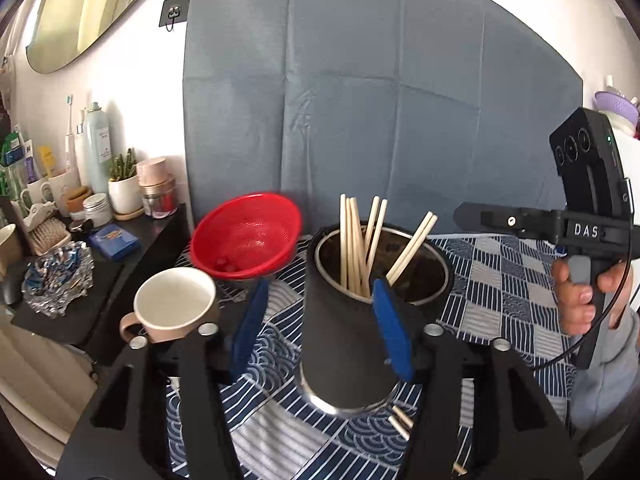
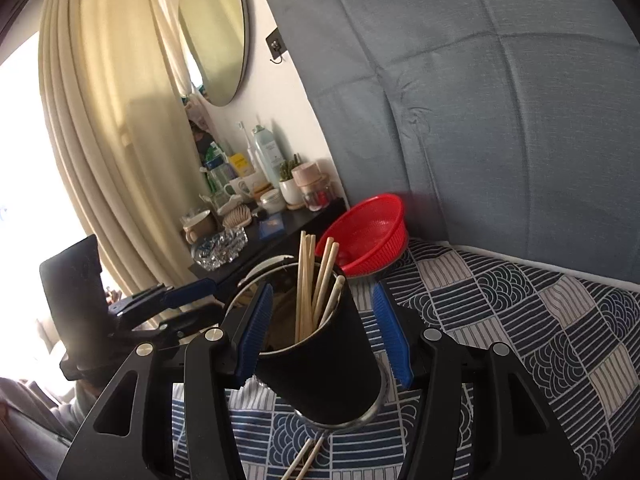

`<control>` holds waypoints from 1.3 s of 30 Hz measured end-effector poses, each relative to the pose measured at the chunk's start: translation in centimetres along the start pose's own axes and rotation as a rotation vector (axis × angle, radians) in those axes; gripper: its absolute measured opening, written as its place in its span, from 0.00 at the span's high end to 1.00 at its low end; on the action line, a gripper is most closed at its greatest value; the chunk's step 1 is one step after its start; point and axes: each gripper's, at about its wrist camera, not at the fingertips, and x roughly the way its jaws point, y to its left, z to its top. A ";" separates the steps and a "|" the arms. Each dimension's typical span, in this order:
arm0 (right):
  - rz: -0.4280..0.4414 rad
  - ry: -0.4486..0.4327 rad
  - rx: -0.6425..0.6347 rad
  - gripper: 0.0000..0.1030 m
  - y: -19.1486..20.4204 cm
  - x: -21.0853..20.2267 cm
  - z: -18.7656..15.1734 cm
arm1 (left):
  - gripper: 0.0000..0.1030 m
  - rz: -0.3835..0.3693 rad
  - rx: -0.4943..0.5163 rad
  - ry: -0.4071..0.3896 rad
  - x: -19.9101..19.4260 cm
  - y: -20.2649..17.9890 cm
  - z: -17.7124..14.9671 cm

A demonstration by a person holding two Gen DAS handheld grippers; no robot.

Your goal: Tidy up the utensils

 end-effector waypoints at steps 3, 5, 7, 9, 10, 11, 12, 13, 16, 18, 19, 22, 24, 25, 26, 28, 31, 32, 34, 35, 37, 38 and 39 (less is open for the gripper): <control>-0.023 0.028 -0.031 0.52 0.8 -0.6 -0.5 | 0.44 0.004 -0.002 0.062 -0.3 0.1 -0.9; -0.039 0.052 -0.050 0.52 1.4 -0.9 -0.9 | 0.42 0.004 0.008 0.095 -0.4 0.0 -1.6; -0.057 0.085 -0.066 0.52 2.0 -1.0 -1.6 | 0.41 0.000 0.004 0.140 -0.4 -0.2 -2.2; -0.075 0.128 -0.084 0.52 2.5 -0.8 -2.6 | 0.40 -0.021 -0.002 0.209 0.2 -0.6 -3.1; -0.085 0.159 -0.093 0.52 2.7 -0.6 -3.3 | 0.40 -0.029 -0.003 0.239 0.5 -0.9 -3.6; -0.097 0.195 -0.100 0.52 2.9 -0.2 -4.1 | 0.39 -0.039 -0.001 0.274 0.9 -1.2 -4.3; -0.110 0.228 -0.109 0.52 3.0 0.2 -5.0 | 0.37 -0.043 0.006 0.306 1.2 -1.6 -4.9; -0.126 0.257 -0.118 0.52 3.1 0.6 -5.8 | 0.35 -0.041 0.017 0.339 1.6 -2.0 -5.5; -0.170 0.354 -0.117 0.52 3.0 2.1 -8.4 | 0.33 -0.056 0.016 0.410 2.7 -2.9 -7.4; -0.180 0.398 -0.109 0.52 2.7 2.7 -9.8 | 0.33 -0.060 0.017 0.441 3.1 -3.3 -8.3; -0.182 0.415 -0.105 0.52 2.6 3.0 -10.3 | 0.30 -0.063 0.019 0.451 3.3 -3.5 -8.7; -0.196 0.467 -0.095 0.52 2.2 3.8 -11.6 | 0.28 -0.070 0.016 0.486 3.7 -4.1 -9.5; -0.200 0.489 -0.090 0.52 2.0 4.2 -12.2 | 0.28 -0.081 0.021 0.513 4.2 -4.6 -10.0; -0.200 0.503 -0.088 0.52 1.9 4.5 -12.5 | 0.28 -0.076 0.024 0.522 4.4 -4.8 -10.2; -0.201 0.512 -0.088 0.52 2.0 4.8 -12.8 | 0.28 -0.073 0.025 0.530 4.7 -5.0 -10.4; -0.195 0.529 -0.089 0.52 2.1 5.3 -13.2 | 0.28 -0.078 0.017 0.552 5.2 -5.2 -10.7; -0.188 0.539 -0.094 0.52 2.5 6.0 -13.6 | 0.26 -0.110 -0.016 0.588 5.9 -5.0 -11.1; -0.182 0.541 -0.090 0.52 2.5 6.1 -13.6 | 0.26 -0.112 -0.020 0.587 5.9 -5.0 -11.1; -0.170 0.551 -0.089 0.52 2.7 6.4 -13.8 | 0.24 -0.104 -0.007 0.583 5.9 -5.3 -11.3; -0.175 0.556 -0.094 0.52 2.7 6.6 -13.9 | 0.24 -0.094 0.003 0.583 5.9 -5.4 -11.3; -0.180 0.565 -0.097 0.52 2.7 7.0 -13.9 | 0.24 -0.070 0.029 0.580 5.9 -5.6 -11.3; -0.184 0.570 -0.097 0.52 2.7 7.1 -13.9 | 0.24 -0.064 0.039 0.579 5.9 -5.6 -11.4; -0.190 0.574 -0.097 0.52 2.7 7.3 -13.9 | 0.24 -0.063 0.050 0.580 6.0 -5.8 -11.4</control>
